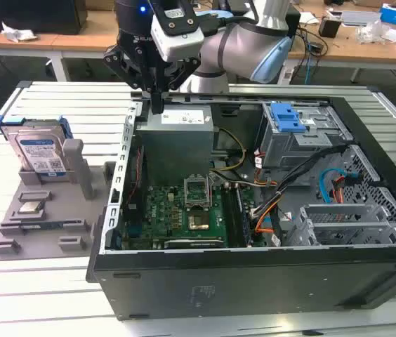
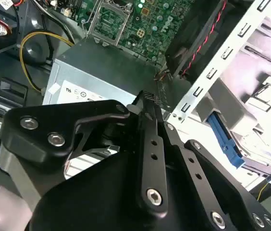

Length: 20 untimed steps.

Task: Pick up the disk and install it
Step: 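Reach for the disk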

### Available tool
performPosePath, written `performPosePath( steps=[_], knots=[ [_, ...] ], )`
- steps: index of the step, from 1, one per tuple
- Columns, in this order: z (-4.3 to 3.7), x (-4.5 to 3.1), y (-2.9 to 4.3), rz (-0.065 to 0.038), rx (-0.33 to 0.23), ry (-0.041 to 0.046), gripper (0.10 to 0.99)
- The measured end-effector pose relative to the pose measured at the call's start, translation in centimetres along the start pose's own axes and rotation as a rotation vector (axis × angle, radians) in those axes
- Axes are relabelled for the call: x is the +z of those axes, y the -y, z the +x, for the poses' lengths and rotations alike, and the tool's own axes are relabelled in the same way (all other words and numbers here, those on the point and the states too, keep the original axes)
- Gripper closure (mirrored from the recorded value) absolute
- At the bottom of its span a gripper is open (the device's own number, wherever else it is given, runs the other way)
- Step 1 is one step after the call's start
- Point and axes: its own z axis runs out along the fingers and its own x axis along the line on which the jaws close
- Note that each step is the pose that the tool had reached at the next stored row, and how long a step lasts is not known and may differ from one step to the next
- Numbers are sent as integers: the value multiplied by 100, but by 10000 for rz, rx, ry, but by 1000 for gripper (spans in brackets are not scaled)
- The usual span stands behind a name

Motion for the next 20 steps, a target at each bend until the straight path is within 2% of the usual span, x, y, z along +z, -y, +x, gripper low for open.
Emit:
performPosePath(
  steps=[4,9,10,13,20],
  knots=[
    [226,-6,17,0,0,0,980],
    [348,-9,26,0,0,0,980],
    [401,-11,29,0,1,0,980],
    [492,-13,36,0,-1,0,980],
    [617,-16,46,0,-1,0,980]
  ],
)
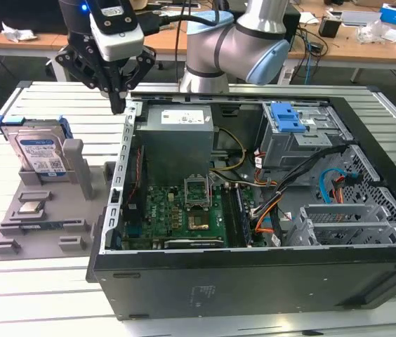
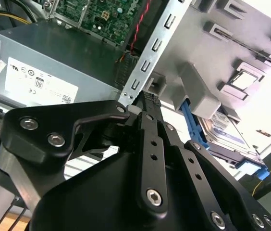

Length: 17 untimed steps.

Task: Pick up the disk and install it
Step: 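Reach for the disk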

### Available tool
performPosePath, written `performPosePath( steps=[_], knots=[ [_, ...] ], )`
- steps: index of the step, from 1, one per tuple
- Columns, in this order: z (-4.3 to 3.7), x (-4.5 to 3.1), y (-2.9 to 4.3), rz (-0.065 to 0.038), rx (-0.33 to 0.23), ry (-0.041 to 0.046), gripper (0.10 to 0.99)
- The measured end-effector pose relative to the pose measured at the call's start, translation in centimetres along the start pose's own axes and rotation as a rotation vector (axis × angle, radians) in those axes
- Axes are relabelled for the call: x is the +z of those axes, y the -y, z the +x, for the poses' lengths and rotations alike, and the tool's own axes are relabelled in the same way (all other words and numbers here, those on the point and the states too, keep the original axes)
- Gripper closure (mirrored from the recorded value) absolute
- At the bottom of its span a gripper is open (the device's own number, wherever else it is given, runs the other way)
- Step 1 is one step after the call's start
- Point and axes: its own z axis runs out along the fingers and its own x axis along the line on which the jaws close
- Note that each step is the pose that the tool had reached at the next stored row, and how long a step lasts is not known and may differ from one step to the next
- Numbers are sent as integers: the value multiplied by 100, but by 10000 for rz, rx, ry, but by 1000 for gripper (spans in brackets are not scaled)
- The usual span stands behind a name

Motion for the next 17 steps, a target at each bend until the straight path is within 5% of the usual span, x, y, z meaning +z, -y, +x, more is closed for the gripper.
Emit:
performPosePath(
  steps=[17],
  knots=[
    [356,-10,26,0,0,0,980]
  ],
)
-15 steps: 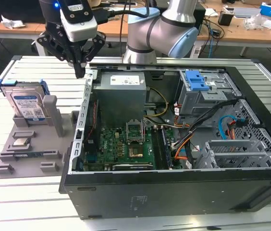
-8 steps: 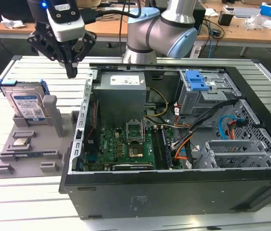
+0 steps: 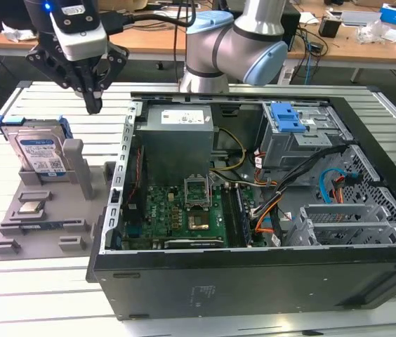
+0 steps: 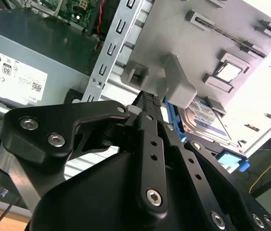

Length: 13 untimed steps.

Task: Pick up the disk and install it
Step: 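Reach for the disk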

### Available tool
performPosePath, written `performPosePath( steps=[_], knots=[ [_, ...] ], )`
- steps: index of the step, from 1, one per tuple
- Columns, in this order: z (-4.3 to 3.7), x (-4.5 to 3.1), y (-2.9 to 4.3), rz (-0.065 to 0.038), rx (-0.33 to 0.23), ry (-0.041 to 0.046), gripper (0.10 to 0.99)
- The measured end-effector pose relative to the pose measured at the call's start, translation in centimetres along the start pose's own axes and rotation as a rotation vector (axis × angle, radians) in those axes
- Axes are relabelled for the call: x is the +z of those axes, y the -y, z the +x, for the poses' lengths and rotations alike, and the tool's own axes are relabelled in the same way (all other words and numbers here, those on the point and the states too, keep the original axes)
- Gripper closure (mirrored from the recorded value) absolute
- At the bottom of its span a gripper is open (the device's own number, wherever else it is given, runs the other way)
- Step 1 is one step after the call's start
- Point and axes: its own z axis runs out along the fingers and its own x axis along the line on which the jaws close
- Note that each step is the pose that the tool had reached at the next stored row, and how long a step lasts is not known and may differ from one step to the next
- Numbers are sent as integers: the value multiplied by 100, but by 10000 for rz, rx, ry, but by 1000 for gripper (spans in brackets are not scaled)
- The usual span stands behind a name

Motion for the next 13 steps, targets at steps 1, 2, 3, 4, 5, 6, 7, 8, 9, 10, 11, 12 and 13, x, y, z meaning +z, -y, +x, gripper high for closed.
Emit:
performPosePath(
  steps=[1,2,3,4,5,6,7,8,9,10,11,12,13],
  knots=[
    [15,0,1,-1,0,0,980],
    [25,0,2,0,1,0,980],
    [45,-1,3,0,0,0,980],
    [57,-1,4,-1,0,1,980],
    [74,-2,5,-1,1,1,980],
    [108,-3,8,0,1,0,980],
    [130,-3,10,-1,1,1,980],
    [138,-3,10,-1,1,1,980],
    [145,-3,11,0,1,0,980],
    [161,-4,12,0,1,0,980],
    [183,-4,14,0,0,0,980],
    [191,-4,14,-1,0,1,980],
    [201,-4,15,-1,1,0,980]
  ],
)
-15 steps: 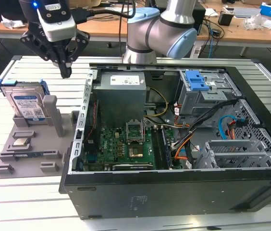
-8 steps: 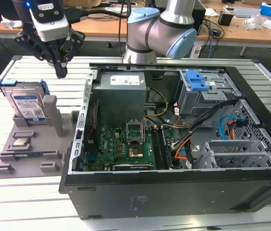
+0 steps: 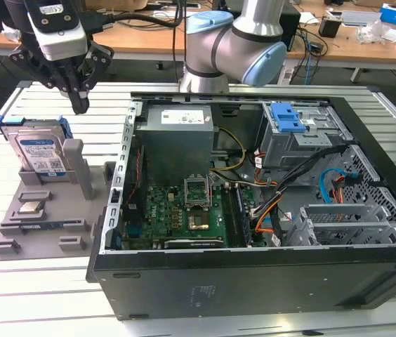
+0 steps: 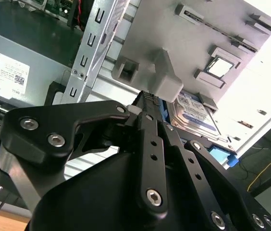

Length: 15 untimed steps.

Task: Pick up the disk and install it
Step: 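Reach for the disk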

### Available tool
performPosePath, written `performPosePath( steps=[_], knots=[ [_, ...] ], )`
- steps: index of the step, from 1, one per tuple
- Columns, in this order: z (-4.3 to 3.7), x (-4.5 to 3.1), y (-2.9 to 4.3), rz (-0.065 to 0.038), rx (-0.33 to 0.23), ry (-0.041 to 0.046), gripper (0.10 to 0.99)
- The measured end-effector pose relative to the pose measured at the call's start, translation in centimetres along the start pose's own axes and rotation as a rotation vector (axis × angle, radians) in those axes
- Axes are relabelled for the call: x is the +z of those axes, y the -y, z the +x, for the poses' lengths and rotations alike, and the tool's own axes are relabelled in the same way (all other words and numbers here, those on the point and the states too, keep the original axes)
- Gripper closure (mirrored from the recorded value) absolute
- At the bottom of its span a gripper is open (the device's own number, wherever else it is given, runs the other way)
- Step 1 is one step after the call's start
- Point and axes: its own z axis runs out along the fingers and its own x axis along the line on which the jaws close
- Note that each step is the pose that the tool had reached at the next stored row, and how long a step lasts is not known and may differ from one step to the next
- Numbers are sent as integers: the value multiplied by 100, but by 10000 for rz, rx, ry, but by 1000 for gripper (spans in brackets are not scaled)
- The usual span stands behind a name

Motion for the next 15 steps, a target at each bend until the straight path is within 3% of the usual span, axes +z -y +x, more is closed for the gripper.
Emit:
performPosePath(
  steps=[9,15],
  knots=[
    [120,-3,9,0,1,0,980],
    [349,-8,26,0,0,0,980]
  ],
)
